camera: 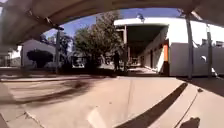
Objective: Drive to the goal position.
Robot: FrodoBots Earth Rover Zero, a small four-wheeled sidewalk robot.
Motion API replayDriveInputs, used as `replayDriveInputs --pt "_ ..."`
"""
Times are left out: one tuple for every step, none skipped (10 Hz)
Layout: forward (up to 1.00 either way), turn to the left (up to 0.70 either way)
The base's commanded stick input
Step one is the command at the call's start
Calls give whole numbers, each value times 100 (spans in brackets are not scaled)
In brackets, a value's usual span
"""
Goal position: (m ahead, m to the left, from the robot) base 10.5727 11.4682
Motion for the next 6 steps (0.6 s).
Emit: replayDriveInputs --pt "70 35" --pt "70 0" --pt "70 0" --pt "70 0" --pt "70 0" --pt "70 0"
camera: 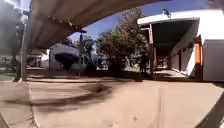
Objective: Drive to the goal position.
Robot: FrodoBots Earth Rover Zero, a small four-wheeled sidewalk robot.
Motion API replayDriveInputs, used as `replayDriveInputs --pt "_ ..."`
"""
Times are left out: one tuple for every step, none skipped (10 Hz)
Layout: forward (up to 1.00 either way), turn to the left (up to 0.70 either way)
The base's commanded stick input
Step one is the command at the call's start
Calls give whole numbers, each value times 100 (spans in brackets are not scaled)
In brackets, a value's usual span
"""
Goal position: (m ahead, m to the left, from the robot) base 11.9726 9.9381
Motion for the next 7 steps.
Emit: replayDriveInputs --pt "70 0" --pt "70 0" --pt "70 7" --pt "70 23" --pt "70 35" --pt "70 35" --pt "70 35"
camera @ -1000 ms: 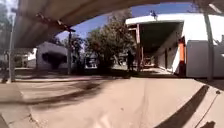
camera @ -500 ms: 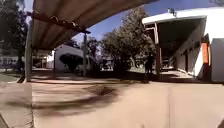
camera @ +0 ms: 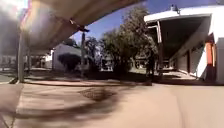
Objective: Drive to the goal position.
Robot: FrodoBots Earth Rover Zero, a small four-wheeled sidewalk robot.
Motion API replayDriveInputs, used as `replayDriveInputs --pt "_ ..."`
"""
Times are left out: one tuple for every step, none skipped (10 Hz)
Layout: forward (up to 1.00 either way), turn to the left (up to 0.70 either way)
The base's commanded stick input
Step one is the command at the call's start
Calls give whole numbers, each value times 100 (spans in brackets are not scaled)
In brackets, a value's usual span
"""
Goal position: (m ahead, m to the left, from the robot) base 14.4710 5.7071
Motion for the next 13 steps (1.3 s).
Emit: replayDriveInputs --pt "70 35" --pt "70 35" --pt "70 35" --pt "70 35" --pt "70 35" --pt "70 35" --pt "70 35" --pt "70 35" --pt "70 35" --pt "70 35" --pt "70 35" --pt "70 35" --pt "70 35"
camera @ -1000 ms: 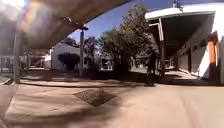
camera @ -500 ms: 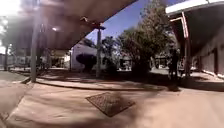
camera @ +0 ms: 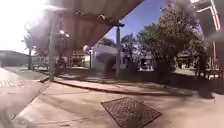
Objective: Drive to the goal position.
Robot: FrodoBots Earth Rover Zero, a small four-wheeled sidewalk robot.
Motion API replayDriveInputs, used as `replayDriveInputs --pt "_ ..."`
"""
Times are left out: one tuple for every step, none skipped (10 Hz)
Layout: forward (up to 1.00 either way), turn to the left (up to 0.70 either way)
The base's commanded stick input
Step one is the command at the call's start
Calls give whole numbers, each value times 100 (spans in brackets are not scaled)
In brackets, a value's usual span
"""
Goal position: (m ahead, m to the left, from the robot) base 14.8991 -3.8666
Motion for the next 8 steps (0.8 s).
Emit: replayDriveInputs --pt "70 35" --pt "70 35" --pt "70 0" --pt "70 0" --pt "70 0" --pt "70 0" --pt "70 0" --pt "70 0"
